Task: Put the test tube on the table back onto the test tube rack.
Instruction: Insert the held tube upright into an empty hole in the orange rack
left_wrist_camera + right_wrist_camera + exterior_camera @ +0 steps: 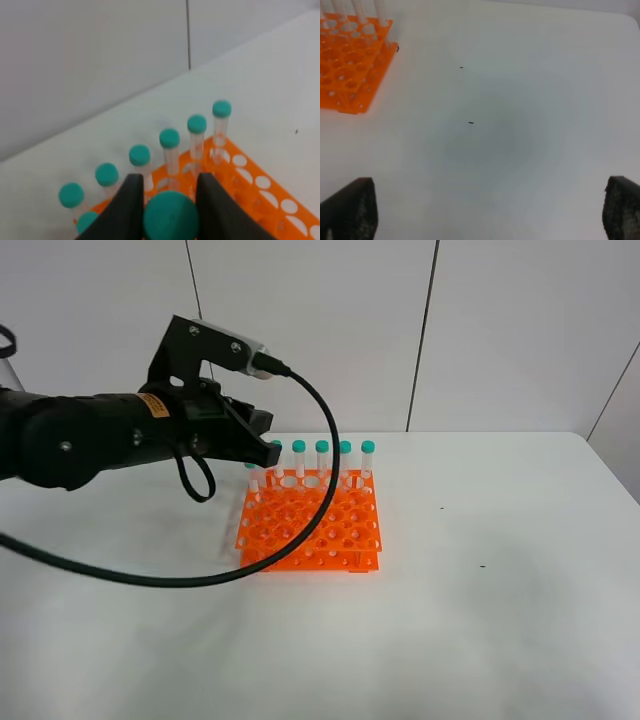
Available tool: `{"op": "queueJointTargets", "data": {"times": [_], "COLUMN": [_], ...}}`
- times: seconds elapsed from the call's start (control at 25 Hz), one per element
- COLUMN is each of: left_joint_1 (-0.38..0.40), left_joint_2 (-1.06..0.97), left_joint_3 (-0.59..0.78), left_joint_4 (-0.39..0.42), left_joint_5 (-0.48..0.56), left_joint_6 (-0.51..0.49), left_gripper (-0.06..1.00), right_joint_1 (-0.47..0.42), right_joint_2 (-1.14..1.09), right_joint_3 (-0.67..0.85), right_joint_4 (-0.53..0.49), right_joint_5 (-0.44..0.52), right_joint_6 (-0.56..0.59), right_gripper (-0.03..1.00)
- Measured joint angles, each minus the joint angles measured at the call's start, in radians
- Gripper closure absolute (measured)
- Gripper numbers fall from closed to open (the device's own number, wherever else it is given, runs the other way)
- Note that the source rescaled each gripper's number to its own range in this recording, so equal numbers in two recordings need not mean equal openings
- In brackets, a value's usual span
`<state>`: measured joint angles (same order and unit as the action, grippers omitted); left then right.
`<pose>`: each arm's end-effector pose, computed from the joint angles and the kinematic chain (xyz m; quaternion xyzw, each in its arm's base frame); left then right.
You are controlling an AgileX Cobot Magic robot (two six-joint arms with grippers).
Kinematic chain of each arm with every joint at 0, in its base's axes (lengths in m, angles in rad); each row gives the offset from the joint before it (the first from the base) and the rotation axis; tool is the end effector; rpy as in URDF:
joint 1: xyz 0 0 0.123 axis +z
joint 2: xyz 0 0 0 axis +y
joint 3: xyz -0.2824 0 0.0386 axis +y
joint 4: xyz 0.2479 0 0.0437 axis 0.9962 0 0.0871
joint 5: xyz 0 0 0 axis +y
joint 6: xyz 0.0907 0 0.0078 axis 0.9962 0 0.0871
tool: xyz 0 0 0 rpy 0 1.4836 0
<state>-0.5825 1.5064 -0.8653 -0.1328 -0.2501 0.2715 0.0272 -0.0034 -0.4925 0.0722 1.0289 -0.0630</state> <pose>0.2788 -0.1801 0.2665 0.2770 0.7575 -0.1160 0.5797 -0.0035 0.0055 0.2778 -0.0389 0.8445 0.0265 0.5335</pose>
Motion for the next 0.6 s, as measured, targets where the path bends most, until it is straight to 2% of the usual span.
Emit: {"op": "queueJointTargets", "data": {"times": [0.24,0.48,0.6], "left_joint_1": [0.0,-0.004,-0.004], "left_joint_2": [0.119,0.222,0.255], "left_joint_3": [-0.186,-0.241,-0.241], "left_joint_4": [0.006,0.036,0.082], "left_joint_5": [0.154,0.131,0.131], "left_joint_6": [-0.006,-0.019,-0.059], "left_gripper": [0.93,0.93,0.93], "right_joint_1": [0.0,0.0,0.0], "right_joint_2": [0.0,0.0,0.0], "right_joint_3": [0.0,0.0,0.0], "right_joint_4": [0.0,0.0,0.0], "right_joint_5": [0.0,0.0,0.0], "right_joint_6": [0.0,0.0,0.0], "right_gripper": [-0.03,-0.03,-0.03]}}
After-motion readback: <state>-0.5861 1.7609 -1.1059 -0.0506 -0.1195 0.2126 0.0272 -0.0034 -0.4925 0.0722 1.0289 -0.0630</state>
